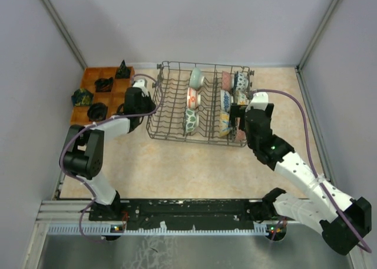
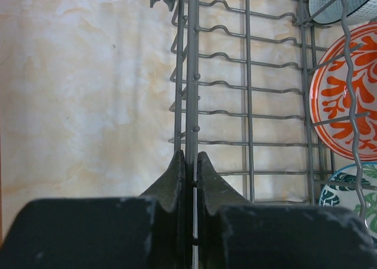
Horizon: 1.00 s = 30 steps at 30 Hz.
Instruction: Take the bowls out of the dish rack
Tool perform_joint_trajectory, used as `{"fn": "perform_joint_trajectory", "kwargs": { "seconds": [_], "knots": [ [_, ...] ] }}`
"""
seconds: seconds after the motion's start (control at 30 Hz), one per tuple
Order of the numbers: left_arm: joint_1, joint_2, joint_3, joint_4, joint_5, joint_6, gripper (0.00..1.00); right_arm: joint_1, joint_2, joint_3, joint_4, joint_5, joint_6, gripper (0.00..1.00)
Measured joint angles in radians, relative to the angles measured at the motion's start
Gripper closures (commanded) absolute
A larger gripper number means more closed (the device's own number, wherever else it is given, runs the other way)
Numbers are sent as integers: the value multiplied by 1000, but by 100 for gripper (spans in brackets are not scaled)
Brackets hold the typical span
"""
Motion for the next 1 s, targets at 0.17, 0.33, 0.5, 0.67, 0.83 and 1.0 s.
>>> {"fn": "perform_joint_trajectory", "kwargs": {
  "seconds": [0.17,0.33,0.5,0.67,0.83,1.0],
  "knots": [
    [-14,-39,-58,32,-33,-34,100,0,7,0,-14,5,0,1],
    [-31,-99,-131,49,-89,-78,100,0,11,0,-26,8,2,1],
    [-33,-177,-209,43,-143,-114,100,0,15,0,-34,11,4,1],
    [-34,-244,-269,31,-187,-134,100,0,26,3,-41,17,8,1],
    [-34,-291,-299,6,-212,-146,100,0,58,13,-63,18,8,1],
    [-37,-338,-338,-7,-238,-167,100,0,113,68,-84,37,11,1]
  ]
}}
